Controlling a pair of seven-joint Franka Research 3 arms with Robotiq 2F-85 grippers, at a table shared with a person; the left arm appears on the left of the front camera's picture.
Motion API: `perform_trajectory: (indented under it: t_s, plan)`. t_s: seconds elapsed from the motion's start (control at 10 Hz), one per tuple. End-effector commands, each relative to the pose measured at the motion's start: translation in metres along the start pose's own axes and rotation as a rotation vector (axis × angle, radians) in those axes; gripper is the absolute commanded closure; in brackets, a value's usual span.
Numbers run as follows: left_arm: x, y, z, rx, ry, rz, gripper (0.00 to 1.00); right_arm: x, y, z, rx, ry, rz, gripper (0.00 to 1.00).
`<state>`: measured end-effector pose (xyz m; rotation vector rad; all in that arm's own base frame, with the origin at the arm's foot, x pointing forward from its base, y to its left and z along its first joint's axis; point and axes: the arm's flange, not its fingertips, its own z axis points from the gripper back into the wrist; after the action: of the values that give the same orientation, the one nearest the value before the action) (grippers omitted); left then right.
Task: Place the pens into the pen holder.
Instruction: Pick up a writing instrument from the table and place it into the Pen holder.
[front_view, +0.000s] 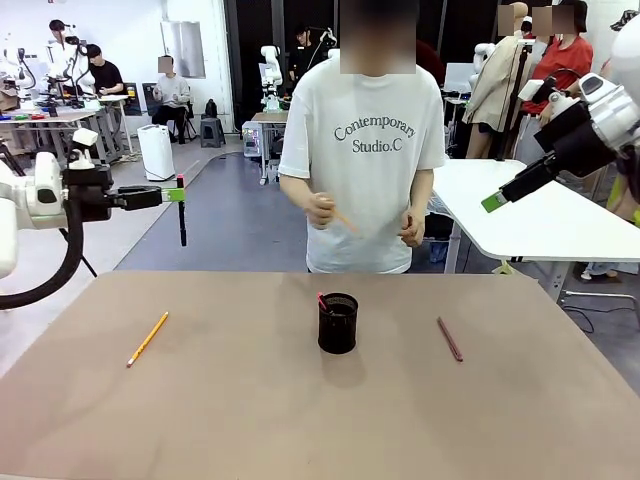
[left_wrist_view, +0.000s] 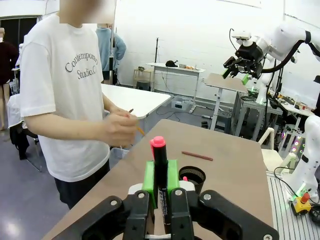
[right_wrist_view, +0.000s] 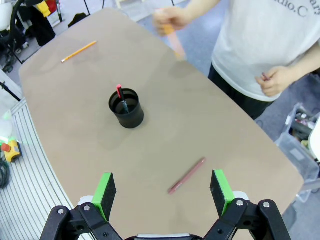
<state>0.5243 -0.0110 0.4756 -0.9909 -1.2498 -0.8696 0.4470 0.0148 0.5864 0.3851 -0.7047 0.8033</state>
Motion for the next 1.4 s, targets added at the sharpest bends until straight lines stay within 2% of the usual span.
perform_trajectory:
  t_s: [0.0,1.3]
  plan:
    - [0.0021,0.0004,0.0023,0.002,-0.004,-0.003,1.0,0.0005,-0.0002,0.0004,0.014,-0.019,0.001,0.0]
    - [0.0021,0.0004,0.0023,0.002,-0.004,-0.003,1.0,0.0005,-0.0002,0.0004,0.014,-0.019,0.001,0.0]
